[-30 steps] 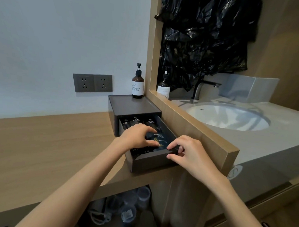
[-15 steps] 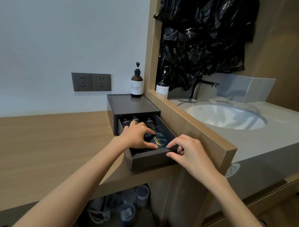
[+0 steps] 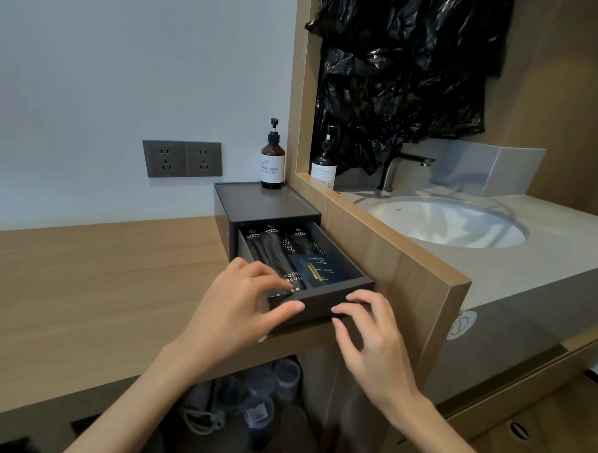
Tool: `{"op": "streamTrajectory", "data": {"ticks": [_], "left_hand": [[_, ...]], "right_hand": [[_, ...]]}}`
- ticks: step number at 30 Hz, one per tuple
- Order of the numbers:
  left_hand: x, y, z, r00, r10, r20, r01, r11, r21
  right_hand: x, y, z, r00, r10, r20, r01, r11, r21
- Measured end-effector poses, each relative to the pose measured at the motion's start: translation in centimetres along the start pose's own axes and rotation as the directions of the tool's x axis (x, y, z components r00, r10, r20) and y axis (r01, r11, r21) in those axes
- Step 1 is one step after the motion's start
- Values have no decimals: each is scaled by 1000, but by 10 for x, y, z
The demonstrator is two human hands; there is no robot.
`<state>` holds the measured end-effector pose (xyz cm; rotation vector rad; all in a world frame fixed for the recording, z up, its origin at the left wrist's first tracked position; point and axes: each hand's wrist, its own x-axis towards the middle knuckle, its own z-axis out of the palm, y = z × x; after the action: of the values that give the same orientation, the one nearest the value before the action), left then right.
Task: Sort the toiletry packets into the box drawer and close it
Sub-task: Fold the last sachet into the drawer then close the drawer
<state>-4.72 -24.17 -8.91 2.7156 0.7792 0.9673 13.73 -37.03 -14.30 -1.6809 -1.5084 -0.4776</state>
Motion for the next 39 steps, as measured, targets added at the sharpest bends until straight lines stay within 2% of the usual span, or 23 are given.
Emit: {"op": "streamTrajectory", "data": {"ticks": [3, 6, 9, 14, 27, 33, 39], "left_hand": [[-10, -2, 10, 1000, -9, -12, 9, 998, 54], [-9, -3, 18, 998, -53, -33, 53, 999, 5], [-6, -4, 20, 998, -58, -29, 56, 996, -68], [0, -10, 21, 996, -80, -36, 77, 994, -82], [28, -26, 21, 988, -32, -148, 53, 989, 138], [40, -39, 24, 968, -107, -227, 137, 983, 120], [62, -65, 24, 956, -249, -157, 259, 965, 46]], "right_hand": [[-17, -2, 21, 998, 44, 54, -43, 999, -28], [-25, -7, 38, 985, 79, 152, -76, 997, -25], [-27, -9, 46, 972, 70, 224, -63, 997, -38], [-17, -5, 46, 960, 48, 275, -25, 996, -89], [19, -1, 49, 937, 53, 345, 6, 986, -169], [41, -5, 53, 896, 112, 430, -42, 985, -169], [61, 3, 78, 871, 151, 467, -88, 984, -154]]}}
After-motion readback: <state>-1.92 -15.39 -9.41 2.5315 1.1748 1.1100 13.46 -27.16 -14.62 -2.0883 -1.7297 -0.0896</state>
